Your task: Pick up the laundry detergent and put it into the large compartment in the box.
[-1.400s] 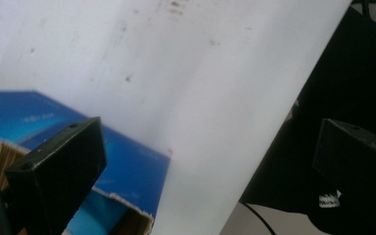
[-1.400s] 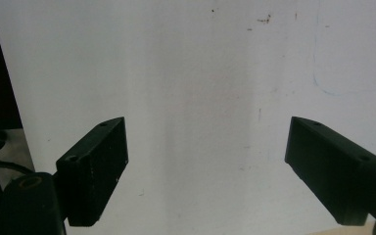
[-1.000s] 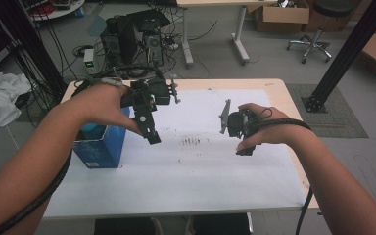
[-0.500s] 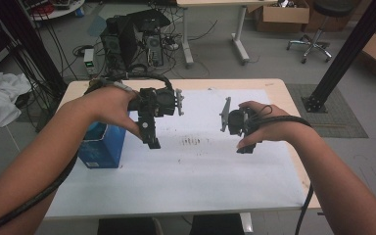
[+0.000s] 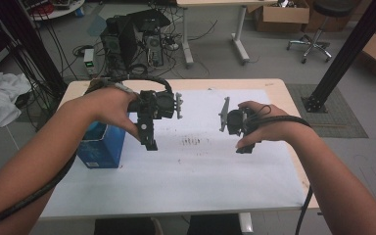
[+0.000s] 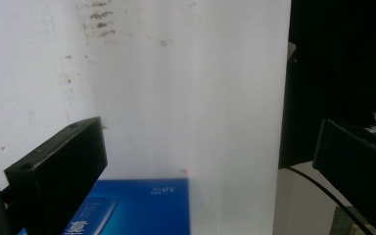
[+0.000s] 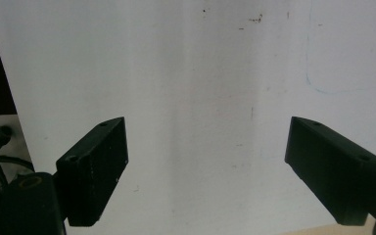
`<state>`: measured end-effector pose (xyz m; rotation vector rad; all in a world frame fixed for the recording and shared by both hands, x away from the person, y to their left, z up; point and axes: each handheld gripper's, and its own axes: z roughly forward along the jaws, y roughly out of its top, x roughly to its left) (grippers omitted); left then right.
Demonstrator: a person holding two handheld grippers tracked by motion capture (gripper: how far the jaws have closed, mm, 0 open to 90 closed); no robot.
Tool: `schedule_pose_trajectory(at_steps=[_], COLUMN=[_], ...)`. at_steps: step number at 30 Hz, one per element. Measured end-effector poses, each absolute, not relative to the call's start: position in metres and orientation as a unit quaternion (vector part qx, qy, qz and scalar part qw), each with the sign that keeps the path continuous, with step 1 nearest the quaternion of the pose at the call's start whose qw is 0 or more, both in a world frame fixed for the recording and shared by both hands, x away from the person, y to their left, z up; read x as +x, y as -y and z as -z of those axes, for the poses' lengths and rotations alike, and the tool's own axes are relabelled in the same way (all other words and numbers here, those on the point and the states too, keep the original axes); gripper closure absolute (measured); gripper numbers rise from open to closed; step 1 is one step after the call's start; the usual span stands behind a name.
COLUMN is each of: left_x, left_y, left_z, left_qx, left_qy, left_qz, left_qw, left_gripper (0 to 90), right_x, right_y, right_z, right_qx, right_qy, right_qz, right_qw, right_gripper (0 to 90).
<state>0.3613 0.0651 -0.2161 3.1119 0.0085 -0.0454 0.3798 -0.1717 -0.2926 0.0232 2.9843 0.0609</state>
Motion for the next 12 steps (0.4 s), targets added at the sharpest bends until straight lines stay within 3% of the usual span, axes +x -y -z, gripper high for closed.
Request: schedule_pose_trajectory(at_steps=[12], left_x=[0.3616], left_y=[-0.0696], left_z=[0.2152], left_qx=[1.0], left_qy=[-0.009], left_qz=[0.017], left_qw=[0.022], left_gripper=[0.1], right_x=[0.3802], right_y=[0.1708], right_z=[0.2913], right_qx=[0.008], right_qy=[-0.996], right_qz=[-0.021], right_qw=[0.081], right_gripper=[16.2])
